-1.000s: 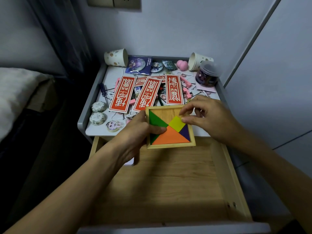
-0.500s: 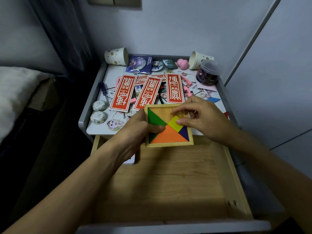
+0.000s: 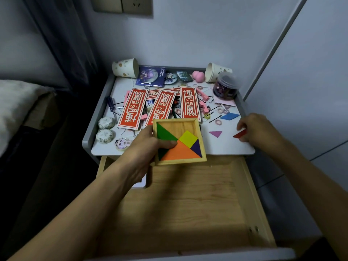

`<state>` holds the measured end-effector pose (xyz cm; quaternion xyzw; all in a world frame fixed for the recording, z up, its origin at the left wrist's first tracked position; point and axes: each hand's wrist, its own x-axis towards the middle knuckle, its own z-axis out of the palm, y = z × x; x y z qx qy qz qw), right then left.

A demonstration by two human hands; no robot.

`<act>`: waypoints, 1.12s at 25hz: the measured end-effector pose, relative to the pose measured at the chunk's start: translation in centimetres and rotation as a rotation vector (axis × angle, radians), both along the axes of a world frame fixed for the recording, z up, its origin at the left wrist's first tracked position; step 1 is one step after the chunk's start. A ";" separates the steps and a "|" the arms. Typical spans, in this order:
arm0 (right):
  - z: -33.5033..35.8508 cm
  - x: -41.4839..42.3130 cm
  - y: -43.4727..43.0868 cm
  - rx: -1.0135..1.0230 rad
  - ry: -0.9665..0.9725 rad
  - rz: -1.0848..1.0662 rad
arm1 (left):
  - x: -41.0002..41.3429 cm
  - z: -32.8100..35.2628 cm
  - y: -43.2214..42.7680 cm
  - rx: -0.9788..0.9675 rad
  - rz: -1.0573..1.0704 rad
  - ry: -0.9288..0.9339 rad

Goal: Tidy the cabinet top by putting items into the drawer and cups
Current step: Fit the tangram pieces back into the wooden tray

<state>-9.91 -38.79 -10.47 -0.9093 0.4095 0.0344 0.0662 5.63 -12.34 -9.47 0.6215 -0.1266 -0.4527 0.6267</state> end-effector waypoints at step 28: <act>0.7 2.6 3.0 0.234 -0.416 0.120 | -0.2 0.0 -0.3 -0.005 0.016 -0.005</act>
